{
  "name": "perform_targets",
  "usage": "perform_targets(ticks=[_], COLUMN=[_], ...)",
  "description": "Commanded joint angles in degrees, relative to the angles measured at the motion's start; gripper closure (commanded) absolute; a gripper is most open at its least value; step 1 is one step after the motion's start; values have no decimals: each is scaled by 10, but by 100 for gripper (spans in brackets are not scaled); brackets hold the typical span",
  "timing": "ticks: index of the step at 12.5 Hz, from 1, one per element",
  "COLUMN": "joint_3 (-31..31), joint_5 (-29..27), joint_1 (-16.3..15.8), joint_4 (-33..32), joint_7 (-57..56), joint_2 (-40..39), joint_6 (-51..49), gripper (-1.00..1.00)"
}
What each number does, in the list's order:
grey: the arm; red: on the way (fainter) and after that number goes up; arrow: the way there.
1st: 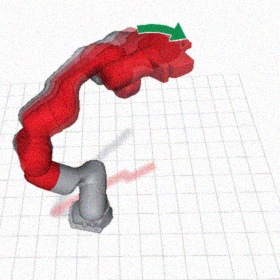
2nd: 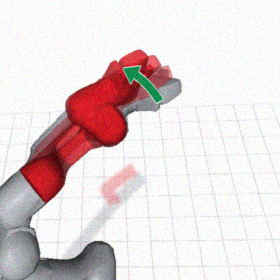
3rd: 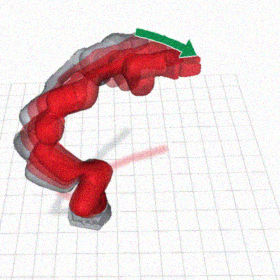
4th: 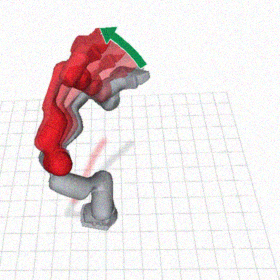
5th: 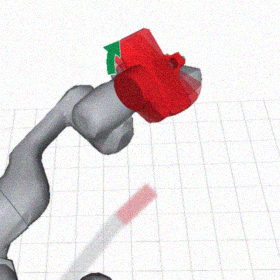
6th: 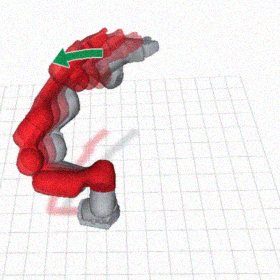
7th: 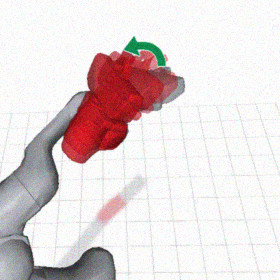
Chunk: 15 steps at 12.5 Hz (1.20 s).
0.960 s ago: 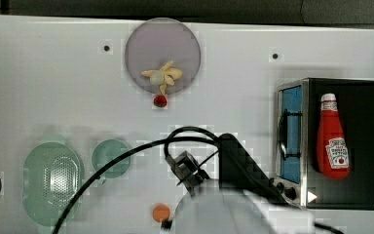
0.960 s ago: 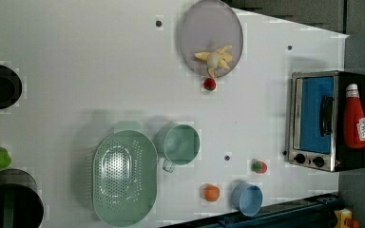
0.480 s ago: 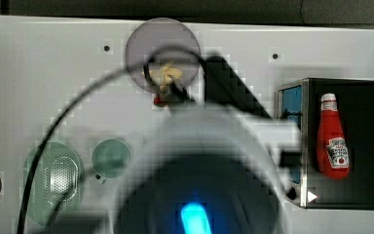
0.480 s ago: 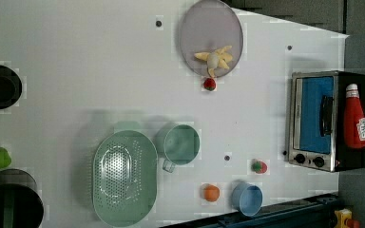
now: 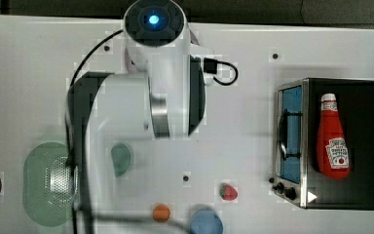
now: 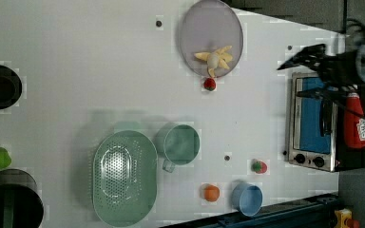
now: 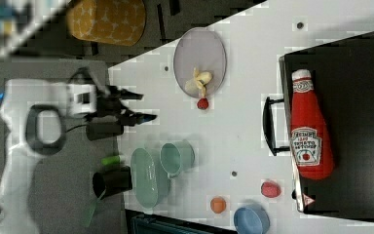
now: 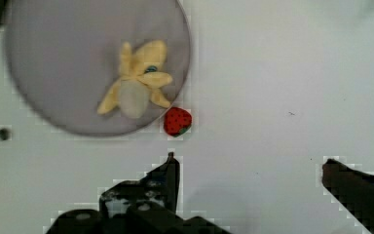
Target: Pick banana from plate and place on table.
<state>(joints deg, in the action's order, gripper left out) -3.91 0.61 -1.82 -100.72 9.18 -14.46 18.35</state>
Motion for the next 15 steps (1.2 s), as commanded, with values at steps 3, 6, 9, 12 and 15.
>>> perform_targets(ticks=[3, 6, 9, 12, 15], joint_3=[-5, -5, -4, -3, 0], joint_5=[19, 20, 20, 20, 20], joint_1=[-14, -27, -28, -28, -28], joint_4=[96, 105, 102, 88, 66], joint_7=[88, 139, 139, 142, 144], joint_2=[-57, -120, -173, -218, -253], joint_6=[26, 67, 121, 193, 275], gripper=[-100, -100, -100, -100, -100])
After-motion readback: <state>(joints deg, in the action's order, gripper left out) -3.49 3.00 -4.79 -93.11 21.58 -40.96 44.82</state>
